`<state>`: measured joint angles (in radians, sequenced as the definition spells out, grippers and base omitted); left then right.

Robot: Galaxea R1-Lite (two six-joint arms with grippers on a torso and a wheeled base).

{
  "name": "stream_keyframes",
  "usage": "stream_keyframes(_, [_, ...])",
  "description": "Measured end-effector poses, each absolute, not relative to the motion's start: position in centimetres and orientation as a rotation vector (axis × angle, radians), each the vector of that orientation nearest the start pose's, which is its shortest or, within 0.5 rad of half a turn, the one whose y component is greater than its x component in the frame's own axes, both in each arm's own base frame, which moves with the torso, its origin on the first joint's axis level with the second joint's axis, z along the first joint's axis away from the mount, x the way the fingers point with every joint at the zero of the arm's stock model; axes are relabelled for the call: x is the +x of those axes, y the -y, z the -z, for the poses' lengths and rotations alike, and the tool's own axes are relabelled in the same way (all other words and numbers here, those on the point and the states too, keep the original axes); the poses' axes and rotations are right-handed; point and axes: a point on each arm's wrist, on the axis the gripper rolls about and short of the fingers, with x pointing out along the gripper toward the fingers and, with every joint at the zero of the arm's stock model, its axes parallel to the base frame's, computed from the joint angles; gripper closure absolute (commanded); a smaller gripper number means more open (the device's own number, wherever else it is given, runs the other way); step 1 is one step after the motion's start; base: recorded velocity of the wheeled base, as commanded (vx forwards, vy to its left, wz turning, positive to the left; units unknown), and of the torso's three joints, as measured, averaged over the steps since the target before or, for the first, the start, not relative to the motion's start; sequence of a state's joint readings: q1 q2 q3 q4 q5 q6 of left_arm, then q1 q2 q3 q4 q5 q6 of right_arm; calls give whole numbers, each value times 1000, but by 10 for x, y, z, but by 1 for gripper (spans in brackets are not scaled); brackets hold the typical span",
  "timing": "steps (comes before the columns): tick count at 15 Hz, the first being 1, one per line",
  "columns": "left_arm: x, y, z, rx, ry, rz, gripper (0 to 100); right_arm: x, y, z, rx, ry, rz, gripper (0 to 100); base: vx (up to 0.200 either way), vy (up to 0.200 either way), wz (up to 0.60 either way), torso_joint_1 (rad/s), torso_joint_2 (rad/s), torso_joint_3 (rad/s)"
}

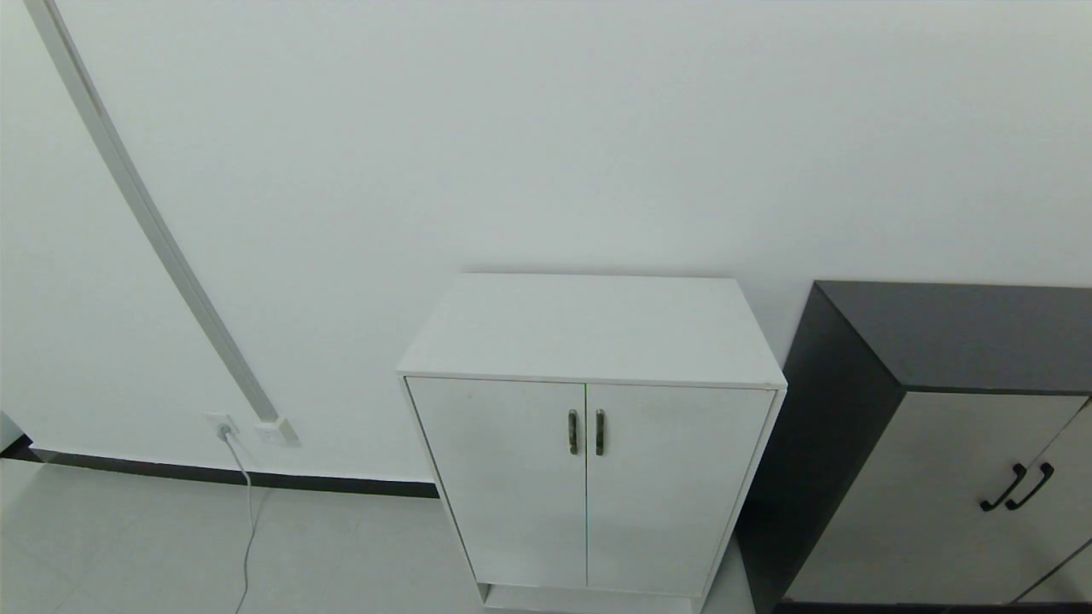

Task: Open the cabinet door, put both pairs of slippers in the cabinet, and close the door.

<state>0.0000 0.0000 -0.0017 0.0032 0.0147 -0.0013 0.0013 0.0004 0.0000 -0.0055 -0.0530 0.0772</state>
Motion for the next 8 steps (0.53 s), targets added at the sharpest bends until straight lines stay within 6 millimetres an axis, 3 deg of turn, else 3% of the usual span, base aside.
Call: stream_keyframes(8, [-23, 0, -76, -2, -1, -15, 100, -23, -1, -76, -5, 2, -44, 100, 0, 0, 0, 0, 0, 0])
